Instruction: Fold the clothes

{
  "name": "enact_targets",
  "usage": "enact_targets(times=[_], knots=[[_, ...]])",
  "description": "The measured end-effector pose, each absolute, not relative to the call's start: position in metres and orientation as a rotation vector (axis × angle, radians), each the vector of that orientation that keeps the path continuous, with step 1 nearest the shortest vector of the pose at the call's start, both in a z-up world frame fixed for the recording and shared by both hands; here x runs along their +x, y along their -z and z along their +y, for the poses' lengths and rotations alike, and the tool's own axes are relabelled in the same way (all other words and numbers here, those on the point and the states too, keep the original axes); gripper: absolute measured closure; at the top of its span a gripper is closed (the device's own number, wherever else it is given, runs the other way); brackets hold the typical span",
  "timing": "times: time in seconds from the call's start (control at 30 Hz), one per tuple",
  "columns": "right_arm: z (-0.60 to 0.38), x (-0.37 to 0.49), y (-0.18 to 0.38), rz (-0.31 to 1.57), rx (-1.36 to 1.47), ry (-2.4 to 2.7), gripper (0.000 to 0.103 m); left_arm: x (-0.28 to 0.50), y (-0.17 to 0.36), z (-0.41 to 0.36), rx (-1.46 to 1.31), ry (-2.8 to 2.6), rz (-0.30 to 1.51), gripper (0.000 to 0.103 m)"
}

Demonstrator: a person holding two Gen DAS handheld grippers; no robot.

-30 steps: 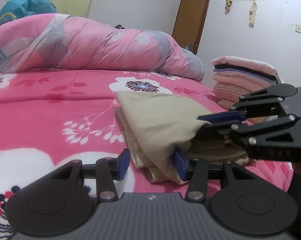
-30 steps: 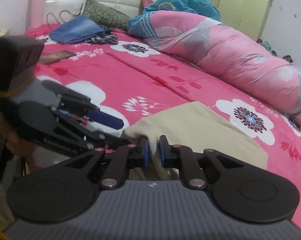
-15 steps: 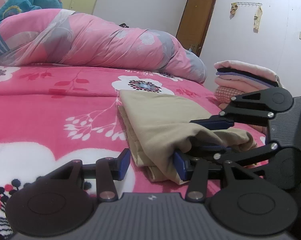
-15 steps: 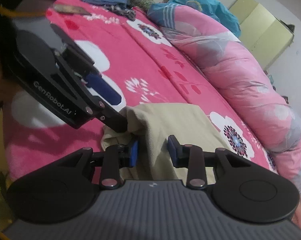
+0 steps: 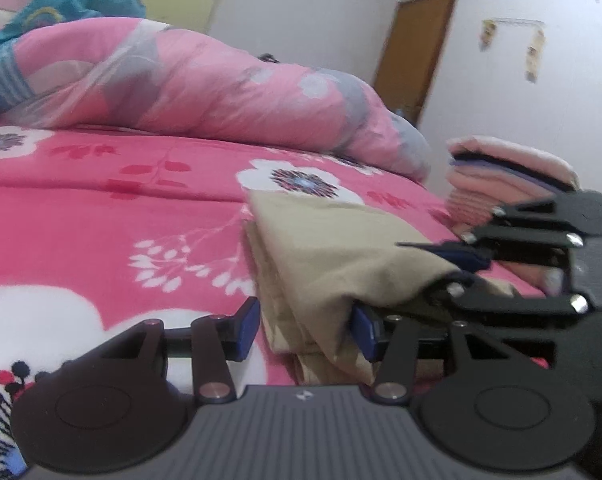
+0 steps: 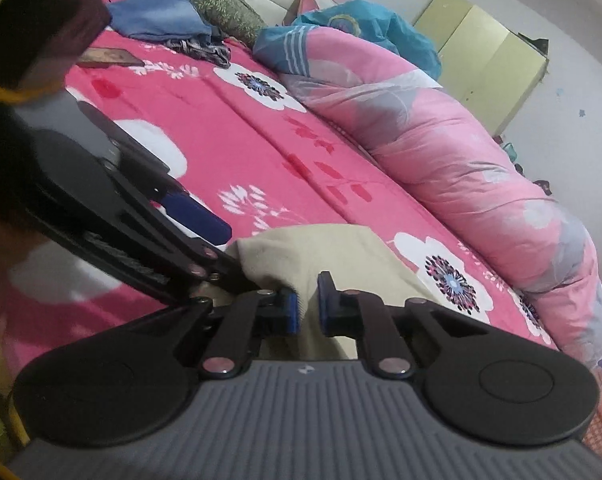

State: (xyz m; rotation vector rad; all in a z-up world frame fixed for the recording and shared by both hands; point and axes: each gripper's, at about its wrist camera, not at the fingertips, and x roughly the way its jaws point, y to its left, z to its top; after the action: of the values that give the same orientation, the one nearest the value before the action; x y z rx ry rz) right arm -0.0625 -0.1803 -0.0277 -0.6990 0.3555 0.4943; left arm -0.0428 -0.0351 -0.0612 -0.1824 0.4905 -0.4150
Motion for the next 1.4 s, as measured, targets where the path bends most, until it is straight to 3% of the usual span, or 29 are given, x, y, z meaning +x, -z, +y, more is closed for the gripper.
enact_targets(times=[0.1, 0.17, 0.37, 0.63, 0.87, 1.0, 1.13, 1.27, 1.4], knots=[[-0.182, -0.065, 0.026, 0.342, -0.692, -0.503, 0.096, -0.051, 0.057, -0.041, -0.199, 0.347, 0.456, 0.053], [-0.183, -0.065, 0.025, 0.338, -0.679, -0.511, 0.096, -0.047, 0.061, -0.04, -0.234, 0.387, 0.481, 0.064], [-0.19, -0.062, 0.023, 0.358, -0.623, -0.547, 0.096, -0.032, 0.079, -0.026, -0.368, 0.479, 0.549, 0.052], [-0.19, -0.074, 0.032, 0.344, -0.656, -0.601, 0.096, -0.01, 0.097, 0.0, -0.696, 0.466, 0.633, 0.053], [-0.184, -0.088, 0.052, 0.309, -0.742, -0.596, 0.096, -0.004, 0.096, 0.001, -0.711, 0.472, 0.678, 0.054], [-0.189, -0.089, 0.042, 0.31, -0.664, -0.597, 0.09, -0.006, 0.095, 0.004, -0.683, 0.492, 0.688, 0.053], [-0.196, -0.091, 0.033, 0.321, -0.554, -0.644, 0.063, -0.007, 0.094, 0.004, -0.685, 0.492, 0.69, 0.053], [-0.185, -0.088, 0.044, 0.332, -0.592, -0.628, 0.061, -0.007, 0.094, 0.006, -0.688, 0.493, 0.7, 0.053], [-0.183, -0.082, 0.052, 0.363, -0.58, -0.597, 0.068, -0.011, 0.091, 0.016, -0.678, 0.519, 0.709, 0.053]])
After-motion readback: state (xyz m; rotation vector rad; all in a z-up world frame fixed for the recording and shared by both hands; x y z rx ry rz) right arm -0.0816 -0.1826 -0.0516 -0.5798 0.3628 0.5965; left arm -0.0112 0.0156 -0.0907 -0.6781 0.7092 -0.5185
